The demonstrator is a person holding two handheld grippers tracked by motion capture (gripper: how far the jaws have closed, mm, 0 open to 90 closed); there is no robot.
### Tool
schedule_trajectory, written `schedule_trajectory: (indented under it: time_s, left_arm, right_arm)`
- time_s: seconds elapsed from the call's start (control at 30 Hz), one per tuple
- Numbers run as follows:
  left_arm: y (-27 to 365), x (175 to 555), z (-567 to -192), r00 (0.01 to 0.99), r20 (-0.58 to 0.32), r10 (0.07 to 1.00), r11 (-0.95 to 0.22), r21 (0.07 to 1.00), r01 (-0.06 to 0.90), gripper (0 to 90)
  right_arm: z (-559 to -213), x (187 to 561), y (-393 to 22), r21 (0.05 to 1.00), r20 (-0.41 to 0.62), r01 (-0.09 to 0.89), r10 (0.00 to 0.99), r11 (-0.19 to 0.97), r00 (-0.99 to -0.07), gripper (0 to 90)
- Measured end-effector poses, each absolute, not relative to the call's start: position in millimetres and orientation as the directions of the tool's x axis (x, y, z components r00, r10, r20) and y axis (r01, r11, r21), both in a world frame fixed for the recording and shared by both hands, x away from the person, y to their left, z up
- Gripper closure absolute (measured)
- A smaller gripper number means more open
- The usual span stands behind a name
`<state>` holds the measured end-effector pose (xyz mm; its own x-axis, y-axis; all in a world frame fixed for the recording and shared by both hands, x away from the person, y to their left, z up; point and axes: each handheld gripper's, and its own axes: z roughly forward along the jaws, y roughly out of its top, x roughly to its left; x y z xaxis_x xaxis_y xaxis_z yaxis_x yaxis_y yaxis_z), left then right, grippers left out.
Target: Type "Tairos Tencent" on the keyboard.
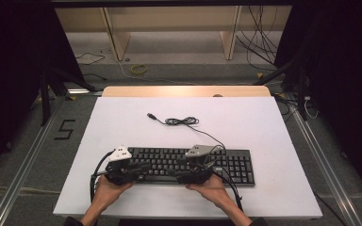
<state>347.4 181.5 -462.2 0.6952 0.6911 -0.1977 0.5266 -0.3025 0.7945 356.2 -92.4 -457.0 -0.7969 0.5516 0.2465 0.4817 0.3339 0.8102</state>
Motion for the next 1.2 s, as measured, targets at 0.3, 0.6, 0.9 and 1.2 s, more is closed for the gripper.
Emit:
schedule_trajectory:
  time_s: [0.3,0.6,0.9,1.2]
  left_arm:
    - [178,353,-465,0.696,-0.186,0.693,-0.329,0.777,0.536,89.3]
    - [172,356,-468,0.703,-0.189,0.685,-0.360,0.752,0.552,89.3]
    - [167,360,-474,0.704,-0.186,0.685,-0.391,0.722,0.571,89.4]
    - [166,361,-477,0.702,-0.185,0.688,-0.404,0.706,0.582,89.4]
  right_arm:
    - [-456,354,-97,0.812,0.243,0.482,0.559,0.330,-0.792,39.8]
    - [-456,351,-103,0.817,0.243,0.481,0.566,0.319,-0.788,38.8]
    - [-456,349,-105,0.817,0.244,0.481,0.565,0.317,-0.788,38.7]
    - [-455,348,-108,0.817,0.244,0.482,0.570,0.315,-0.785,36.7]
